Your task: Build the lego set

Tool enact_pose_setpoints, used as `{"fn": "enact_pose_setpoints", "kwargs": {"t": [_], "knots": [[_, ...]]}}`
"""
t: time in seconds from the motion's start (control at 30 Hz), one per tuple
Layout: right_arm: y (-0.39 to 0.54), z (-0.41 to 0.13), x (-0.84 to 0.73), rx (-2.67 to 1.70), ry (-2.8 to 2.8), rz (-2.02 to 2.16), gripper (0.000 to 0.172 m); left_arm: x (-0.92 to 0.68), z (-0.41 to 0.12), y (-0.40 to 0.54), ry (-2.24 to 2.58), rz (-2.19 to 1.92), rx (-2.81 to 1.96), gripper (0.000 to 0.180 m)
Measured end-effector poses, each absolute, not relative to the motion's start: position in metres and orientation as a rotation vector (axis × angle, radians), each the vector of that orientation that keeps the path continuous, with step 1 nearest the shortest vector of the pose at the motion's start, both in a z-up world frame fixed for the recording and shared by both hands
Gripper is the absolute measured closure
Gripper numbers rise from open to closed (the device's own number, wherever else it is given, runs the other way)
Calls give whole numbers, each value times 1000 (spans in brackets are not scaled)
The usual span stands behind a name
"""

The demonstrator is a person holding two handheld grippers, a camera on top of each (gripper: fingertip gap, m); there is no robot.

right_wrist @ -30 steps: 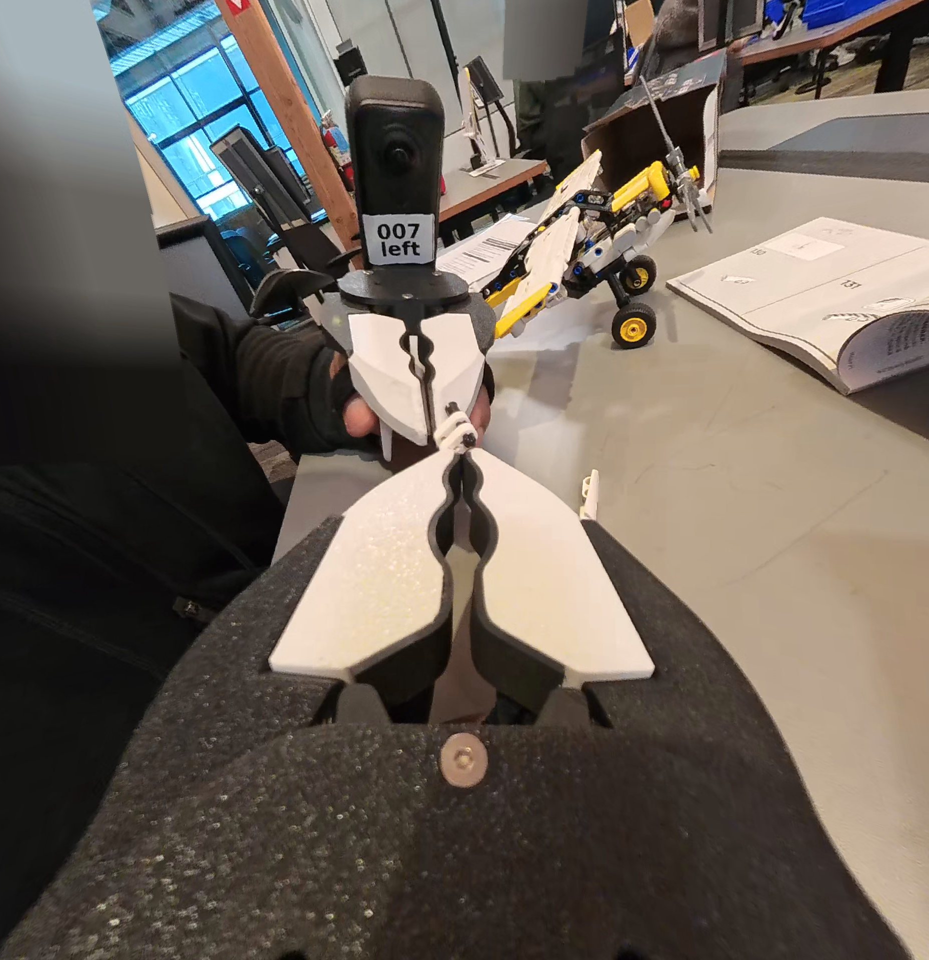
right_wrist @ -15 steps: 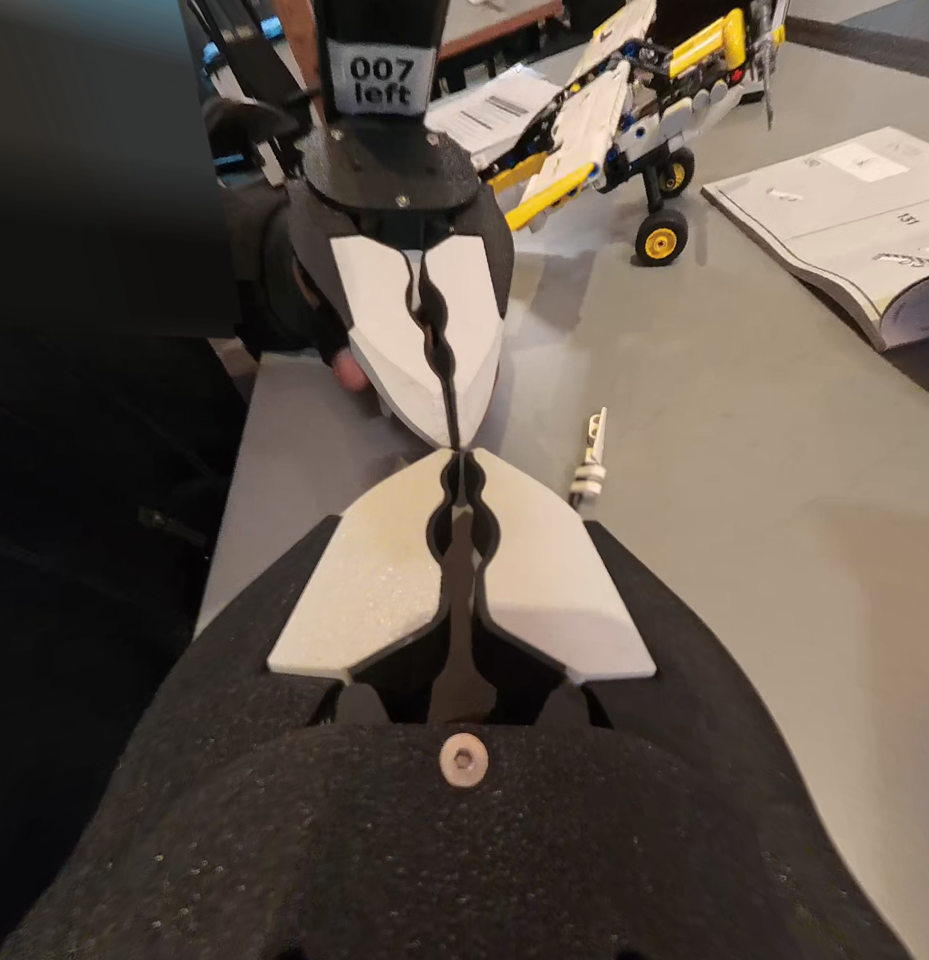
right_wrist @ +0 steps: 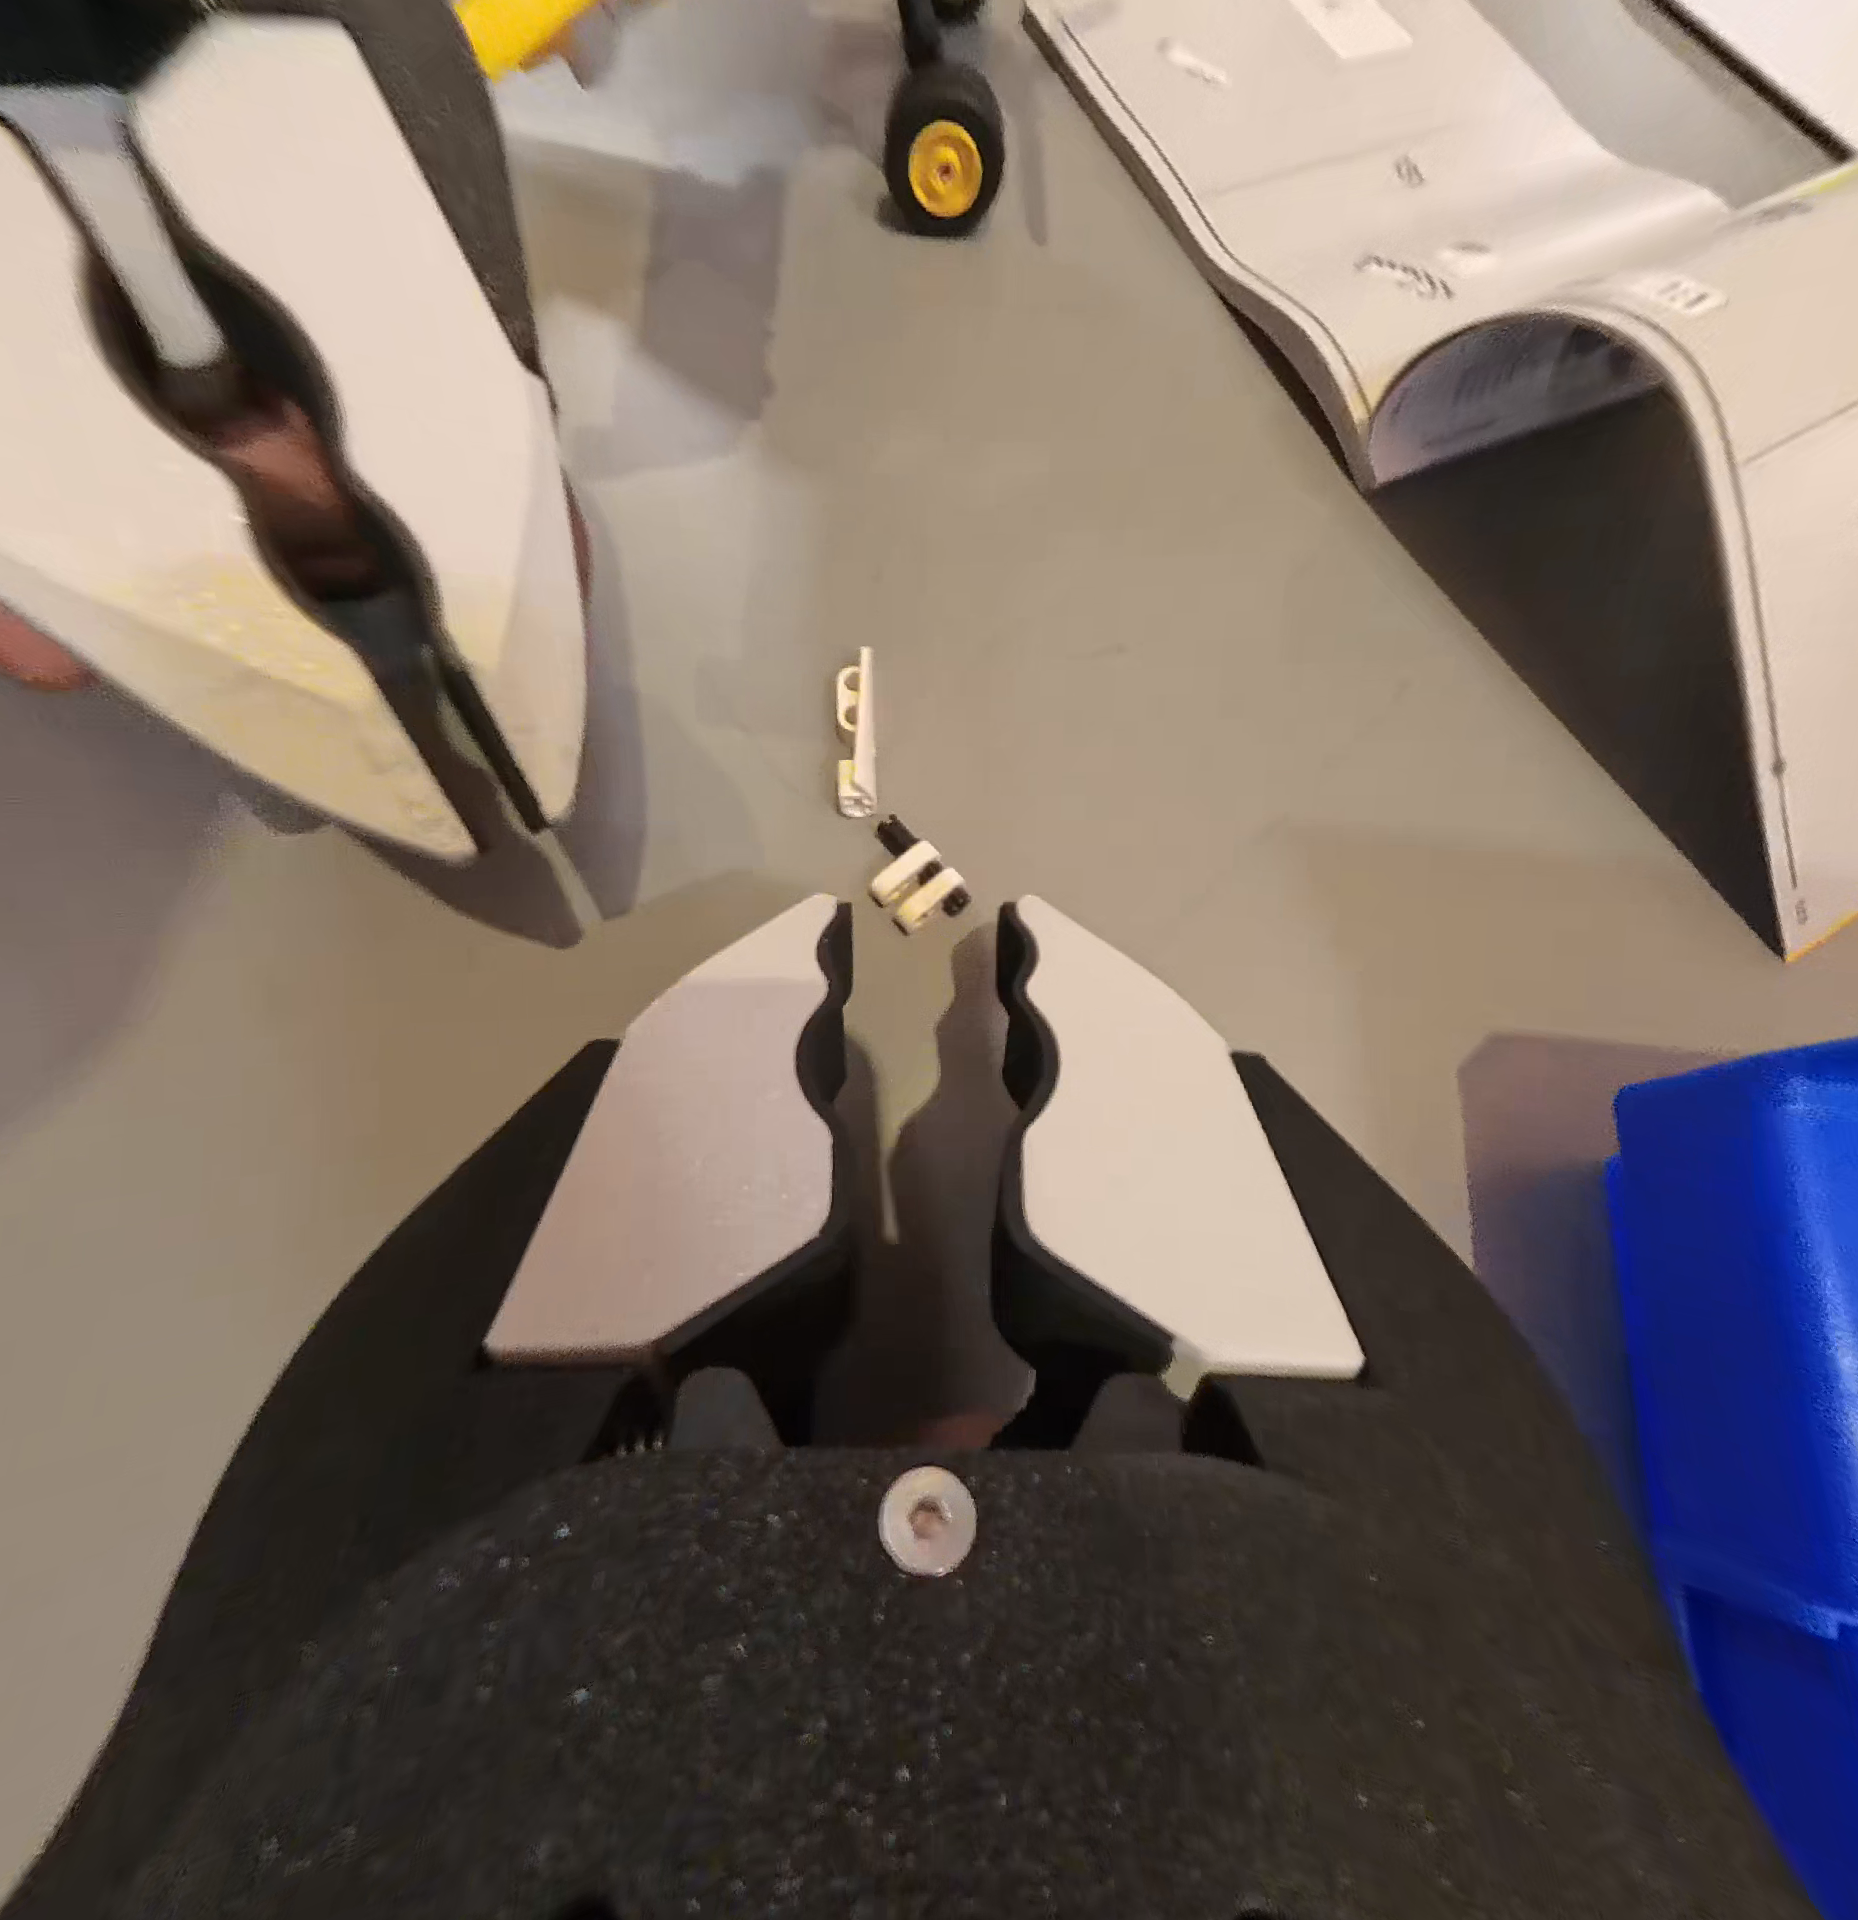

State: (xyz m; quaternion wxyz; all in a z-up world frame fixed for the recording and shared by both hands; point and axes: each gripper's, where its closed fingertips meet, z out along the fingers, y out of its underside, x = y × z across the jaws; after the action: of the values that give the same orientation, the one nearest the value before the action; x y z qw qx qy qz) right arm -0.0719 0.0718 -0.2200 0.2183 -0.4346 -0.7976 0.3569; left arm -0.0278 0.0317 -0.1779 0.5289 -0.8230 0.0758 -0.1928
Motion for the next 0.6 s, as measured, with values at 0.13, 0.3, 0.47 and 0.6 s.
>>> {"fn": "enact_pose_setpoints", "kwargs": {"t": [0.13,0.3,0.47,0.6], "knots": [[69,-228,-74,-1254,-2190,864,139,-34,-181,33,183,-363,-1985,175],[68,-230,-75,-1317,-2143,790,141,-44,-183,35,137,-287,-1994,175],[63,-229,-76,-1334,-2093,737,144,-50,-183,35,99,-259,-1992,176],[64,-228,-79,-1364,-2047,703,153,-53,-182,35,83,-243,-1993,176]]}}
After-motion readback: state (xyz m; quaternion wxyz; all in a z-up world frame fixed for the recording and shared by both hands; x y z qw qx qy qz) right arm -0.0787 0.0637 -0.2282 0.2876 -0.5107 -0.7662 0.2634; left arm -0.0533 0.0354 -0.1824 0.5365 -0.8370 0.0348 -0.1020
